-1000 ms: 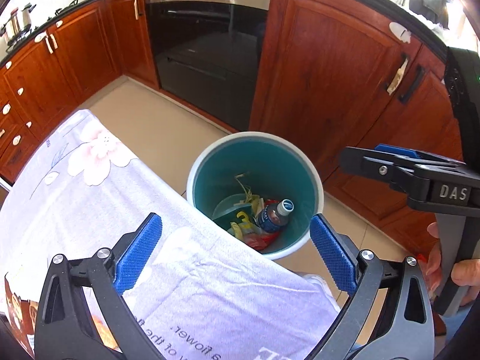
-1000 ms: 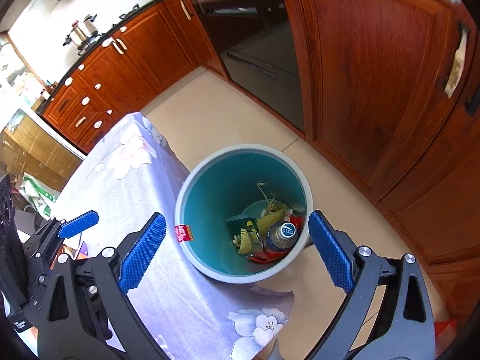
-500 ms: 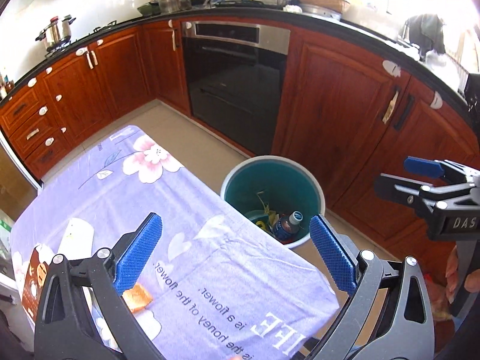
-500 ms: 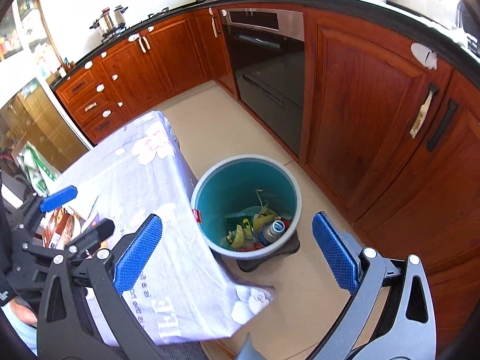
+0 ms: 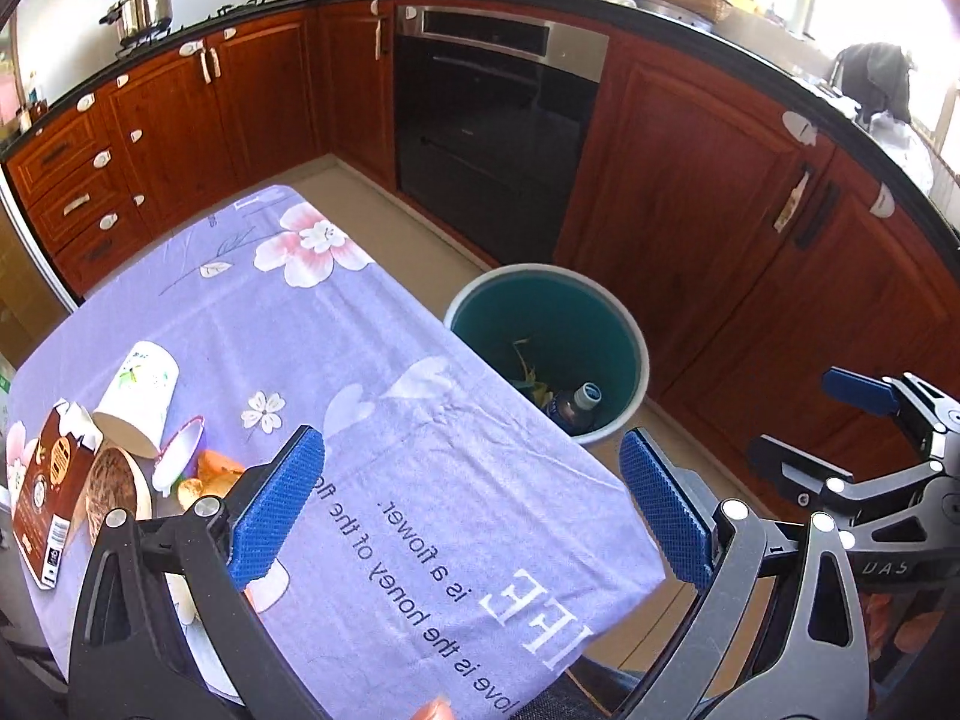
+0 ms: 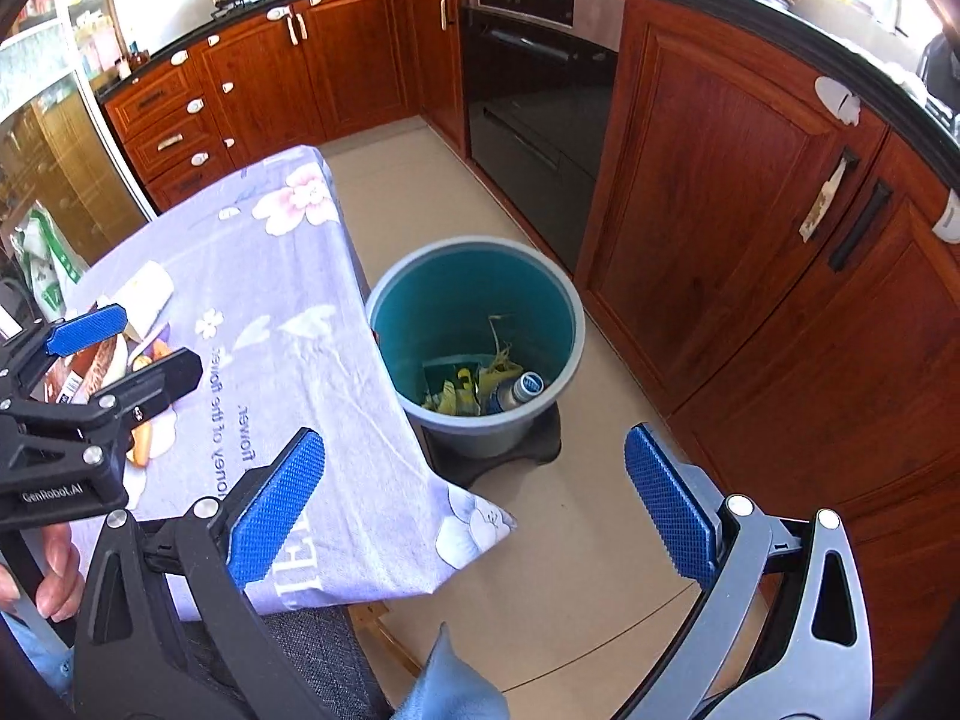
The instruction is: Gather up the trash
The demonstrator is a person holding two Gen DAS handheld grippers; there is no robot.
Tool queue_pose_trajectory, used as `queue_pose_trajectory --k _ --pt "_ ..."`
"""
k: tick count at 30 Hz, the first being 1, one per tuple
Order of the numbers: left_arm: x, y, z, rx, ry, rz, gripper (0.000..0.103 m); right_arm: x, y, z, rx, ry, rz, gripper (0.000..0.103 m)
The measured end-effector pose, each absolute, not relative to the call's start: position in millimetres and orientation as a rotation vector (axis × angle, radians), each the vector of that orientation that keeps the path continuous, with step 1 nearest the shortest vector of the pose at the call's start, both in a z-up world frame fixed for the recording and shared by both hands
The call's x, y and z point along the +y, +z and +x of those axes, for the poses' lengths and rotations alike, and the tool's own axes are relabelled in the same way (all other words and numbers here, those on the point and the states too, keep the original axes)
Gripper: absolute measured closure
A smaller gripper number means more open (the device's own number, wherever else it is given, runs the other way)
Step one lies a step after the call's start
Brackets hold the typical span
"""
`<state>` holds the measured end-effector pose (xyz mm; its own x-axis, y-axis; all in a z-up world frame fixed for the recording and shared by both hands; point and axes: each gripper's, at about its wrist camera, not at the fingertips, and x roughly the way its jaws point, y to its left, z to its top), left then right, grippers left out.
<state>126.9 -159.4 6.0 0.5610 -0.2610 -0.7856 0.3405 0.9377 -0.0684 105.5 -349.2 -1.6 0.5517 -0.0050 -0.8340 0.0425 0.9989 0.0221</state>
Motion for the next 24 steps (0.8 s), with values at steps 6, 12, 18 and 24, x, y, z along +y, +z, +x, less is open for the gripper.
queue_pose_trajectory --k 6,12,18,24 --pt "-155 -11 127 0.942 -0.321 0.09 0.004 -342 -20 105 1.02 -0.032 0.015 0.007" --pt "-151 -21 127 0.96 -0.304 0.083 0.004 -335 -29 105 1.037 -0.033 -0.007 0.007" --pt "-152 -27 127 0.965 -0.303 0.09 0.004 -332 -33 108 1.048 -0.028 -0.016 0.007" --pt "-157 -28 125 0.964 -0.308 0.107 0.004 -331 -36 108 1.056 -0.031 -0.016 0.007"
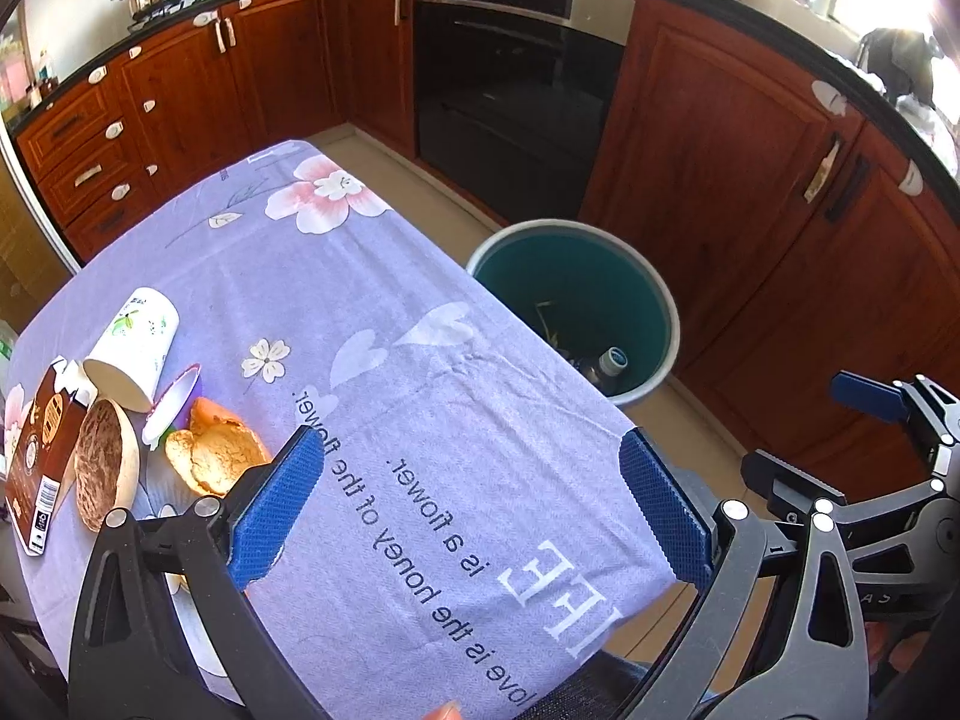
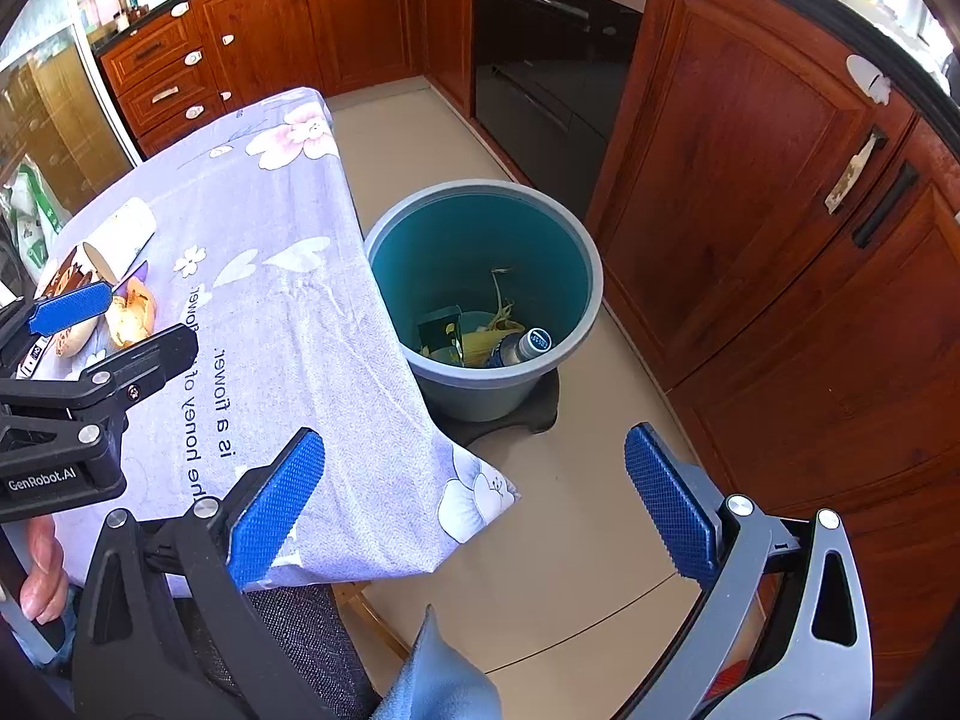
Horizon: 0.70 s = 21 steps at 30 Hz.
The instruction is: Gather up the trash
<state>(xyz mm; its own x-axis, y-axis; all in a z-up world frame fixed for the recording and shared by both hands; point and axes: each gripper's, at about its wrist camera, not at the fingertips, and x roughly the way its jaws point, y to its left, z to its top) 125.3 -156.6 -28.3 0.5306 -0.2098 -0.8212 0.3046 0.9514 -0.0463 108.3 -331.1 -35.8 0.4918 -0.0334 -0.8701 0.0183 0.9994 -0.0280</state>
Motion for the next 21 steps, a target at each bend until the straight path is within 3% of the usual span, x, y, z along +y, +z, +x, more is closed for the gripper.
queue_pose_trajectory --k 21 --pt "-159.5 -29.1 123.7 0.968 -0.31 0.109 0.004 -334.8 -36.7 110.8 1.058 -0.038 -0.009 0.007"
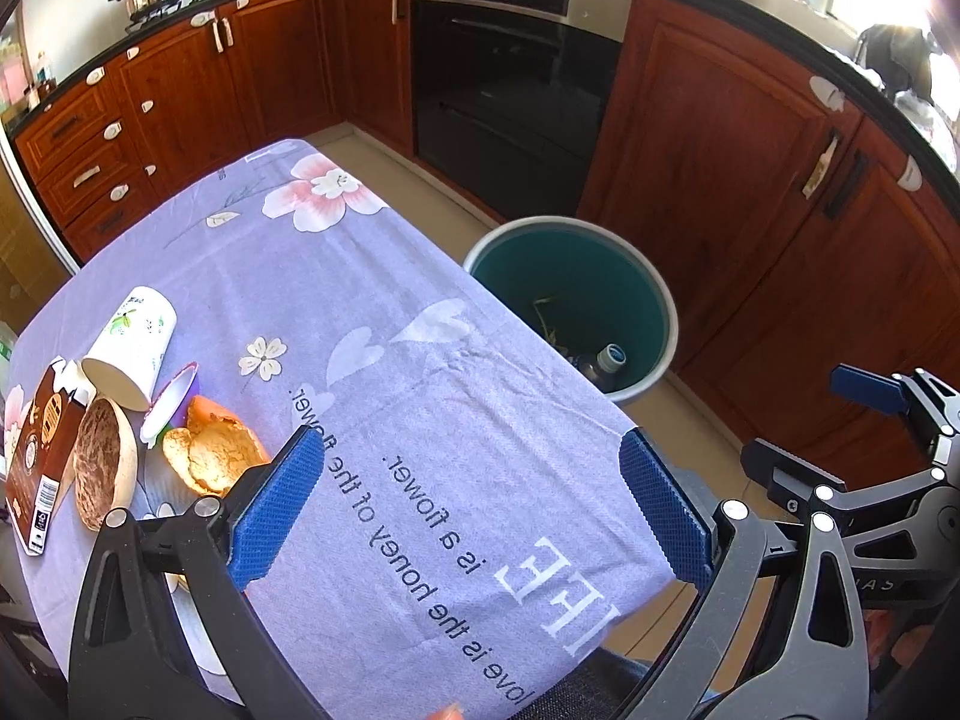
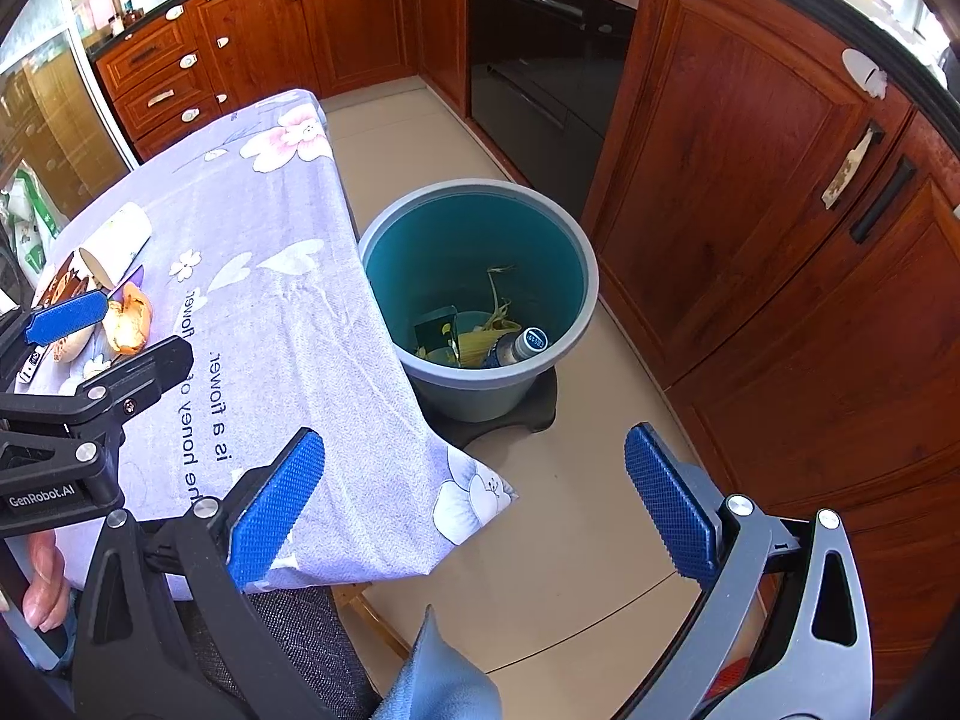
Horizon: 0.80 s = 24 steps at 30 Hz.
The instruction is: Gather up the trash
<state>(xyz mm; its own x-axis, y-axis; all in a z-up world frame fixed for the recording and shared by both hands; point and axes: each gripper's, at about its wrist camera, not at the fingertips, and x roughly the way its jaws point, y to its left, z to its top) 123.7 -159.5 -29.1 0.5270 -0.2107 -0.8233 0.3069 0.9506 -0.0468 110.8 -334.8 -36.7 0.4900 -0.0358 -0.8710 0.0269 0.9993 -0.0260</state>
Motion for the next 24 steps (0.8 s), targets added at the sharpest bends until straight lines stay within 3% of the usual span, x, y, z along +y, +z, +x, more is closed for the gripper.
queue_pose_trajectory --k 24 --pt "-162.5 -37.4 117.5 0.971 -0.308 0.14 0.004 -342.4 -40.4 111.5 1.07 -0.072 0.002 0.007"
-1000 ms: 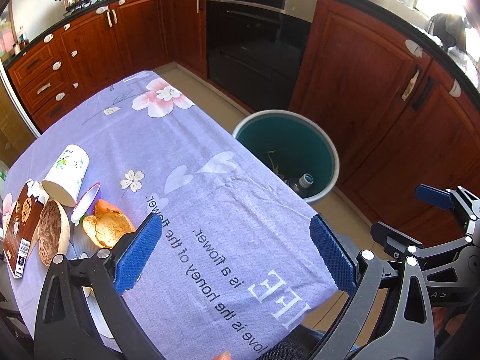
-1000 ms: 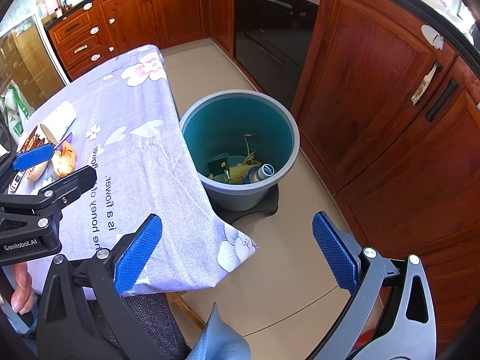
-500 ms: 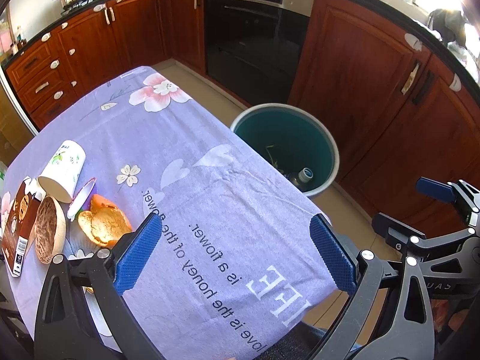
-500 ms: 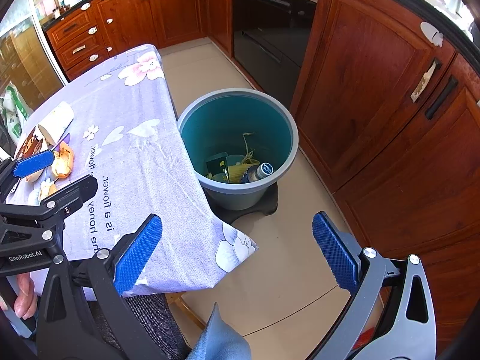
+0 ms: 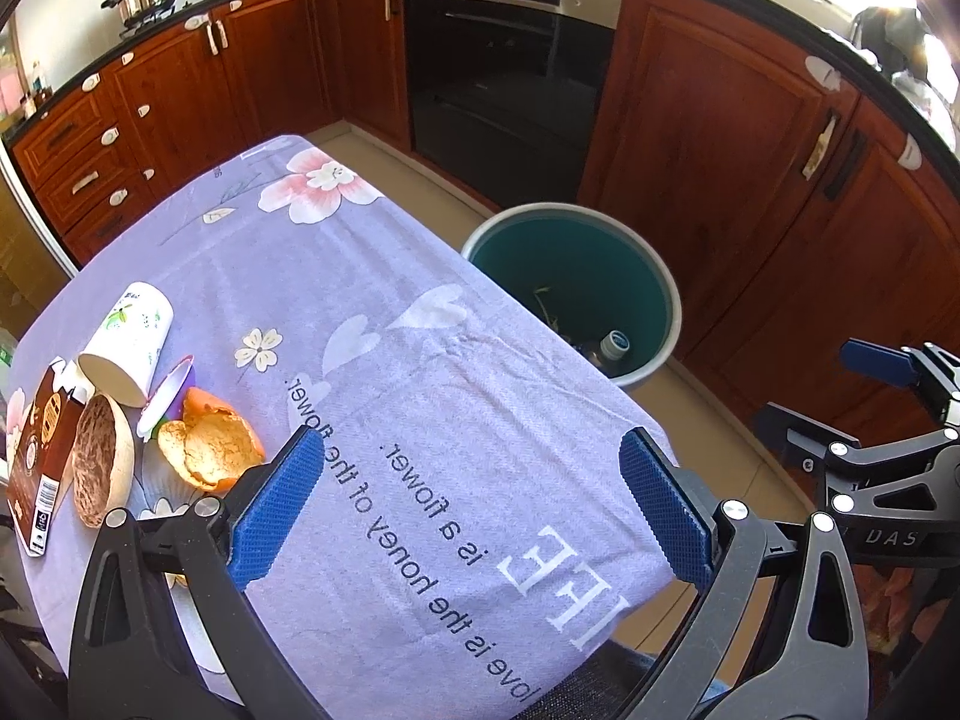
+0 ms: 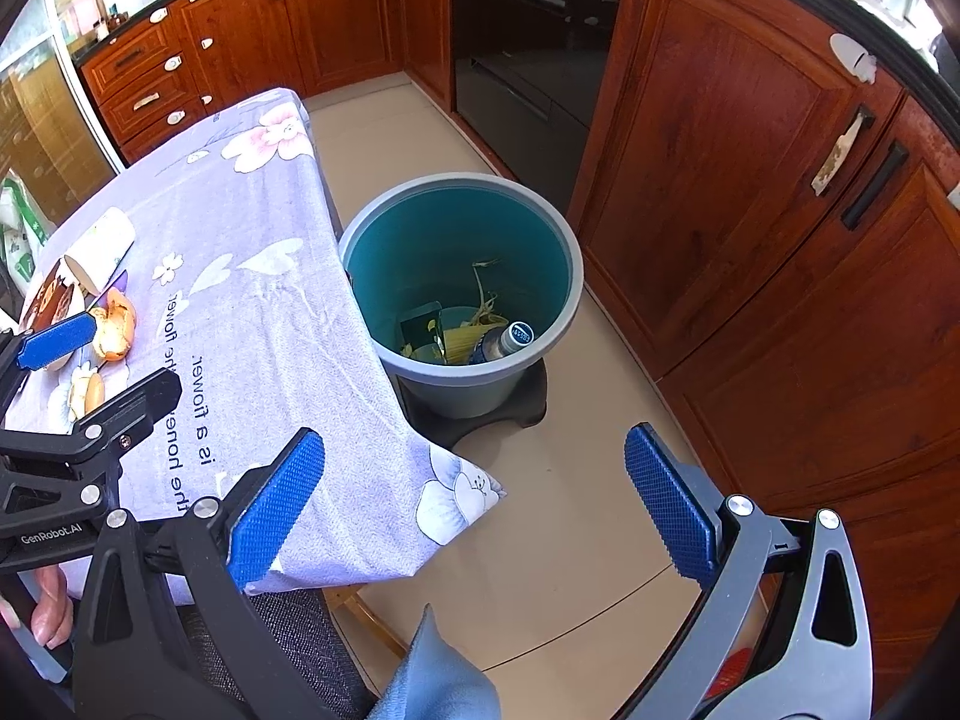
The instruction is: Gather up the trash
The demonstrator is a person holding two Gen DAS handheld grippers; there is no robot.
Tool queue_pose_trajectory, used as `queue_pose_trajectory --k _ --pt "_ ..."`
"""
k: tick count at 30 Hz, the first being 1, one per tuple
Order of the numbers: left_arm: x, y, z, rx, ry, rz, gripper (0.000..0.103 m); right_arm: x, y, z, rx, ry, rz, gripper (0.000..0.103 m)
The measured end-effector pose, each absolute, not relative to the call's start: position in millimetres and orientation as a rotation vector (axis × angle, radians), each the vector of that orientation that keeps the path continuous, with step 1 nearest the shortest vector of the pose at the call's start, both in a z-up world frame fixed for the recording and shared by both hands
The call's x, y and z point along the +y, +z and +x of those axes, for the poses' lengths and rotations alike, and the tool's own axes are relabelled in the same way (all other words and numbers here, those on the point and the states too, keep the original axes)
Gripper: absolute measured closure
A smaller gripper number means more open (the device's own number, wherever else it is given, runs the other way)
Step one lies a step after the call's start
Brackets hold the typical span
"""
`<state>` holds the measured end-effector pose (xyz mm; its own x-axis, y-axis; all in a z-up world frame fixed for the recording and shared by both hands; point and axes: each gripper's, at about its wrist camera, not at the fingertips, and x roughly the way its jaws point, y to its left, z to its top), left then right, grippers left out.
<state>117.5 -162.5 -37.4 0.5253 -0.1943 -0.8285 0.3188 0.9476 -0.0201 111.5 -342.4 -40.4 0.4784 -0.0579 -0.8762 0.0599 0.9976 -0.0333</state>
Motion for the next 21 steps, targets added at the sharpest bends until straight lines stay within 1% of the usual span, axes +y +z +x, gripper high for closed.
queue_pose_trajectory --k 21 --pt "-155.7 -37.3 113.8 0.996 -0.285 0.145 0.004 -345.3 -36.0 111.7 1.064 -0.089 -0.01 0.007"
